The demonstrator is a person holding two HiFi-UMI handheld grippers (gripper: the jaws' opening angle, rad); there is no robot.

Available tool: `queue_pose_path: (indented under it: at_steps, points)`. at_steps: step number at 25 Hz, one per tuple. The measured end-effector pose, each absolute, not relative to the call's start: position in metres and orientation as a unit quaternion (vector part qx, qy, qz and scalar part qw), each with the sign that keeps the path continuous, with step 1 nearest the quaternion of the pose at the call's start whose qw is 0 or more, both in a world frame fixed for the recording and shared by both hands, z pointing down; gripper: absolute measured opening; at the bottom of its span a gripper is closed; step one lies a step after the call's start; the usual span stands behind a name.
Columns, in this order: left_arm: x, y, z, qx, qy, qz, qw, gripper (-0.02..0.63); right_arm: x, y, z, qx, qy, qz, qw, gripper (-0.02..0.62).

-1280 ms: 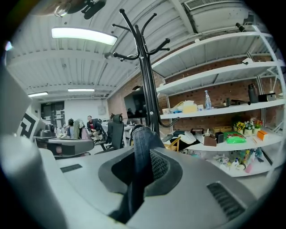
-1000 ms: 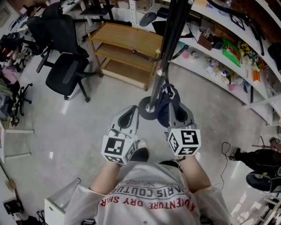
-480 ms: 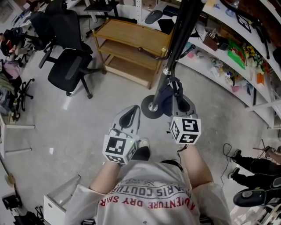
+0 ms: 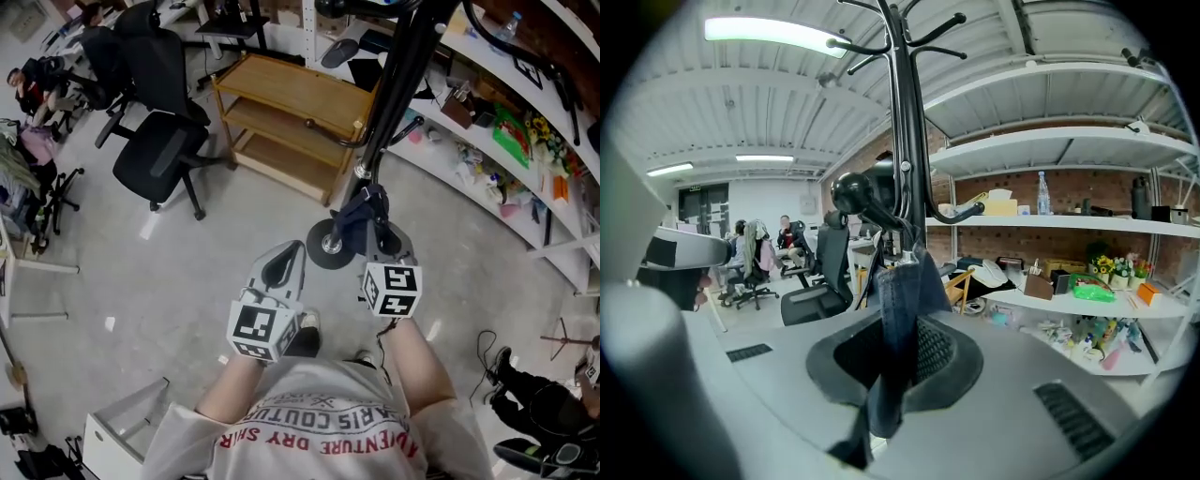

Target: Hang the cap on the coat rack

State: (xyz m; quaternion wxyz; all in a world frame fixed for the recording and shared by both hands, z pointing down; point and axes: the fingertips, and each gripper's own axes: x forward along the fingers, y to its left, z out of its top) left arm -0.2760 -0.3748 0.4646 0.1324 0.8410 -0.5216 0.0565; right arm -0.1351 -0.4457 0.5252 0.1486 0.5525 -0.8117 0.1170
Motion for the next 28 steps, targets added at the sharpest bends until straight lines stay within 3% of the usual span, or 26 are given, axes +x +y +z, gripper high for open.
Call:
queue_pose_path:
  at_steps: [8,15,19,24,25,26,28]
  points:
    - [-0.246,-0.357,0.47,0.833,-0.534,0.067,0.128,0.006,-0.131,-0.433,0.537,0.499,-0.843,0.11,0.165,0.023]
    - [-0.239,-0.338,0.462,0.82,-0.558,0.074,0.103,0.006,-0.125,-0.42,0.517,0.483,-0.859,0.104,0.133,0.026]
    - [-0.238,-0.333,0.444,0.816,-0.568,0.066,0.077,0.006,-0.12,-0.404,0.493,0.475,-0.869,0.11,0.088,0.144]
    - [-0.236,-0.328,0.429,0.813,-0.576,0.05,0.072,0.005,-0.108,-0.373,0.447,0.467,-0.88,0.072,0.05,0.141]
    - [-0.233,-0.327,0.427,0.813,-0.576,0.047,0.072,0.006,-0.103,-0.368,0.44,0.468,-0.88,0.062,0.044,0.122]
    - [-0.23,-0.328,0.425,0.813,-0.576,0.042,0.075,0.005,-0.098,-0.363,0.434,0.469,-0.881,0.055,0.04,0.059]
    - [-0.225,-0.328,0.421,0.812,-0.577,0.035,0.078,0.006,-0.089,-0.356,0.429,0.468,-0.882,0.047,0.037,0.033]
